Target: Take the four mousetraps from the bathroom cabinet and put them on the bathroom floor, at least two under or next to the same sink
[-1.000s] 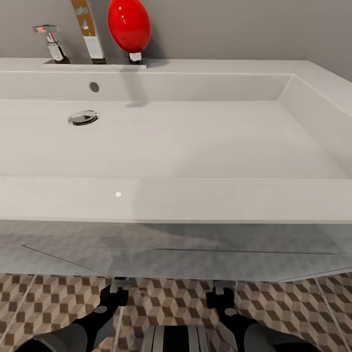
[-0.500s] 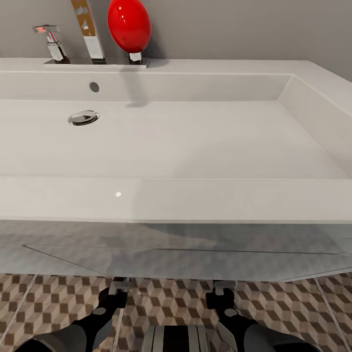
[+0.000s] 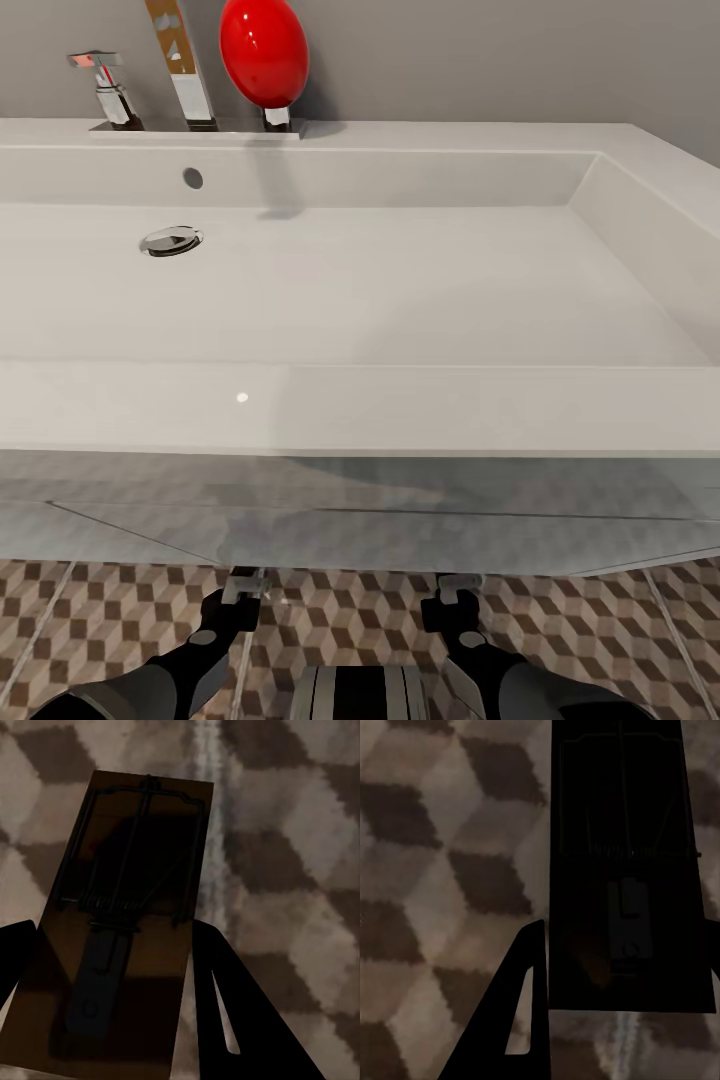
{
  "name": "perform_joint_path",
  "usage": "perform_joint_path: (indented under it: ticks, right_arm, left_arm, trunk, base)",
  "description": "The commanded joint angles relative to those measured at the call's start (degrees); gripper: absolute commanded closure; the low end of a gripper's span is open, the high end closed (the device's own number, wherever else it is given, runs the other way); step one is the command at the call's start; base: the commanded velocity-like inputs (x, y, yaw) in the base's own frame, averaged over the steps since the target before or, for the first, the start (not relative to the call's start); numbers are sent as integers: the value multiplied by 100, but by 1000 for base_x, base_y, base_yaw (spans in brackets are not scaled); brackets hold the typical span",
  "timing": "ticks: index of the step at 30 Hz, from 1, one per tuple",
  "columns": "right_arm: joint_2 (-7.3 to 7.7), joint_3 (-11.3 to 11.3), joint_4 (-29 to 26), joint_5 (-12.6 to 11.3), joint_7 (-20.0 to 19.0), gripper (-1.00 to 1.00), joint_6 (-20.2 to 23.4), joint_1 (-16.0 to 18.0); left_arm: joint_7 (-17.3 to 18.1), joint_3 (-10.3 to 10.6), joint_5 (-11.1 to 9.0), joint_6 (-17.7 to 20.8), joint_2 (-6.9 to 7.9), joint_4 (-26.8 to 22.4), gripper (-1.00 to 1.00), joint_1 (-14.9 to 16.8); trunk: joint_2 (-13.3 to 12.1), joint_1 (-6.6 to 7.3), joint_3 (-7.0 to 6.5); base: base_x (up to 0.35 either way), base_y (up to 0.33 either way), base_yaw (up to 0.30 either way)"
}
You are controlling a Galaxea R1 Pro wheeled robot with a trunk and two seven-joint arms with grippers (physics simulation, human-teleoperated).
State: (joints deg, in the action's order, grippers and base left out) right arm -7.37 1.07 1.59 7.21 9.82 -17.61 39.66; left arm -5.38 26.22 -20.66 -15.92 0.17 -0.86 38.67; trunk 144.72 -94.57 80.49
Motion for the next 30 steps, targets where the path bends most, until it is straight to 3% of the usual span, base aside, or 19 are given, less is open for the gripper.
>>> perform_joint_path:
  ticks: [1, 30]
  right_arm:
    - [-2, 8, 17, 52, 42, 100, -18, 6]
    - [7, 7, 17, 24, 46, 100, -175, -72]
  left_arm:
    - [-43, 50, -8, -9, 0, -2, 100, 1]
    - [-45, 59, 10, -227, 0, -2, 100, -8]
  trunk:
    - [1, 1, 3]
    - [1, 1, 3]
  base:
    - [0, 0, 0]
    - [0, 0, 0]
